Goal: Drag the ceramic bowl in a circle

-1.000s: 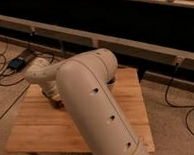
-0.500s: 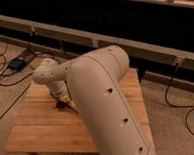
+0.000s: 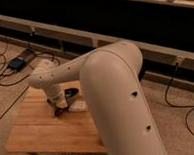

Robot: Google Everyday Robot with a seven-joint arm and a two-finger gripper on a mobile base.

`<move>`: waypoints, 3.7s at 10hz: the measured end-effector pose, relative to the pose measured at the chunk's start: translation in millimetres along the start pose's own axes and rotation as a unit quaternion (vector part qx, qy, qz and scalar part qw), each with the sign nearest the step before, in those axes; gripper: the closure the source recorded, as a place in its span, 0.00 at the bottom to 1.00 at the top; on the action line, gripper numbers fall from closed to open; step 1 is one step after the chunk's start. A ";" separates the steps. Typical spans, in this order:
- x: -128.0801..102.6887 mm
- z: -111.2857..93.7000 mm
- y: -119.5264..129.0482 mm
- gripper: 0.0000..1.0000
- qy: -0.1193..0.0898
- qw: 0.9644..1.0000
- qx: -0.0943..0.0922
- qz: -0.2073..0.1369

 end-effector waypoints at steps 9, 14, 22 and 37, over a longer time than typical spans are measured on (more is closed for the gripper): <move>-108.0 -34.1 22.3 1.00 -0.058 0.990 0.026 -0.127; -124.5 -33.3 -5.9 1.00 -0.061 0.989 0.033 -0.134; -137.6 -13.4 -70.1 1.00 -0.041 0.991 0.029 -0.124; 58.0 42.5 -133.8 1.00 0.074 0.996 -0.019 0.053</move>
